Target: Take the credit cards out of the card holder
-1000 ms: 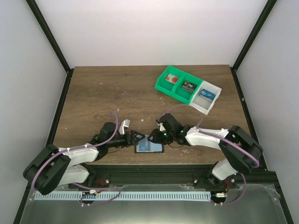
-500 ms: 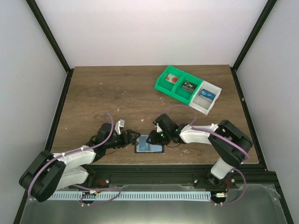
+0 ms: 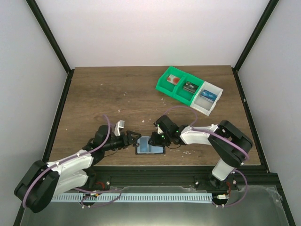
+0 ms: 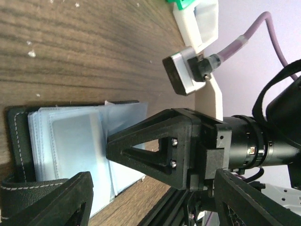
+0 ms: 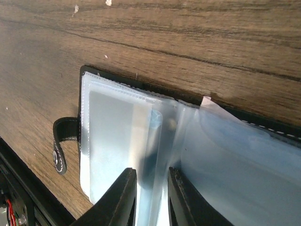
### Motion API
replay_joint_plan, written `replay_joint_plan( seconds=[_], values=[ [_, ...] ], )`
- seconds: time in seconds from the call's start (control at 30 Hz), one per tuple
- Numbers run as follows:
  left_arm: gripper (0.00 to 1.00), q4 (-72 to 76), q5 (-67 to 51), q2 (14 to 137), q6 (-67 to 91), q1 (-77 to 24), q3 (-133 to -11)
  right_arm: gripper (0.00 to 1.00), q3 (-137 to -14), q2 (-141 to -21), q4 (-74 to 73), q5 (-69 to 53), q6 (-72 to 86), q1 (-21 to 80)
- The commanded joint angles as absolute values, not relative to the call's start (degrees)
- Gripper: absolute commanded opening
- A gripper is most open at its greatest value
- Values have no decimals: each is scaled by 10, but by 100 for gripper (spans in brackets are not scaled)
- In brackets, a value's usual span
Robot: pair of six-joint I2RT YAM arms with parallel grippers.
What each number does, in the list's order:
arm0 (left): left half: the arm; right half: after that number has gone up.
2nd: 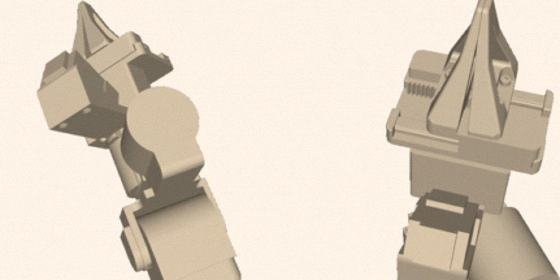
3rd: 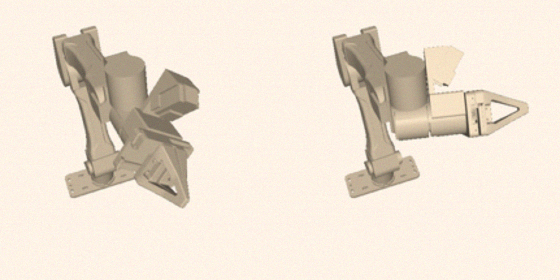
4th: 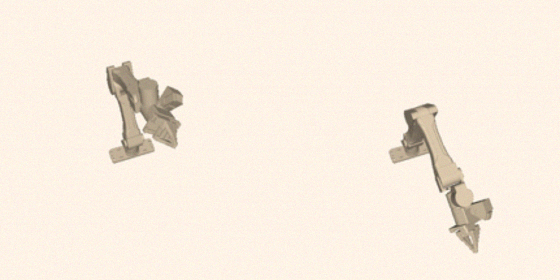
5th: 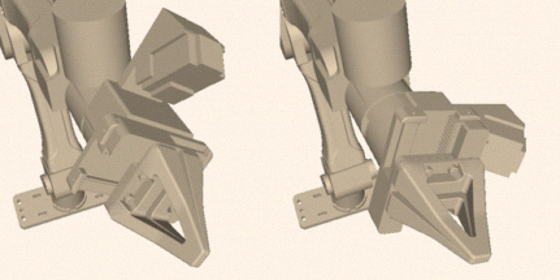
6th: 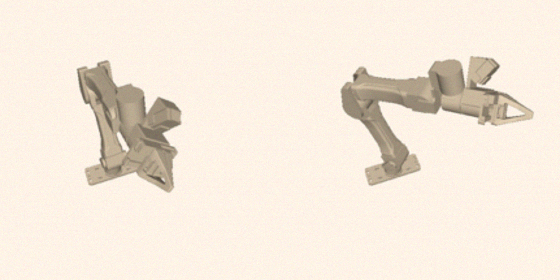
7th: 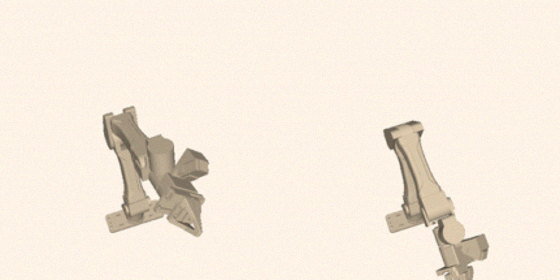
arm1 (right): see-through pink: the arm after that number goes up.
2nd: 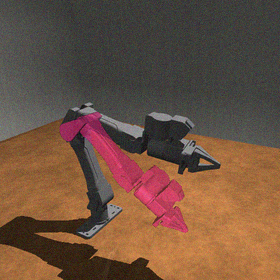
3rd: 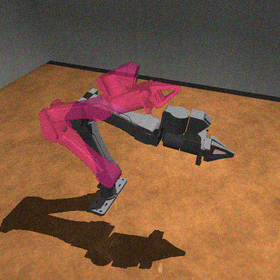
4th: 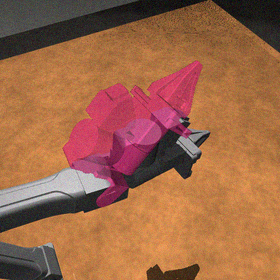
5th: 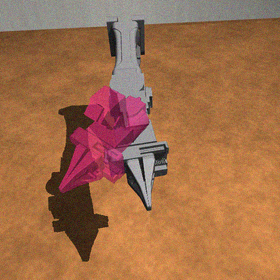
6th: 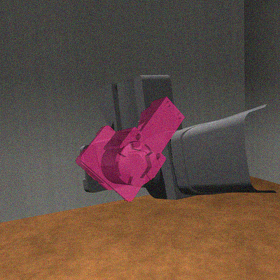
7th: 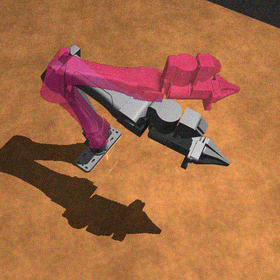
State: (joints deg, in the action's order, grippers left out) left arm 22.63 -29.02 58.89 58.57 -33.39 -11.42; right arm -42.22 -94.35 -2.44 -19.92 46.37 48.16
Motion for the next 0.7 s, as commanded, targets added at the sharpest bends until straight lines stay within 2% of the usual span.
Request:
replay_joint_plan(
  seconds=[0.0, 0.47, 0.67],
  values=[
    [72, 264, -305, 608, 612, -339, -102, 19, -408, -963, -20, -186, 470, 489],
    [72, 356, -326, 680, 637, -361, -107, 1, -396, -956, -7, -178, 473, 489],
    [73, 377, -321, 717, 637, -379, -122, 0, -390, -954, 2, -178, 475, 489]
  ],
)
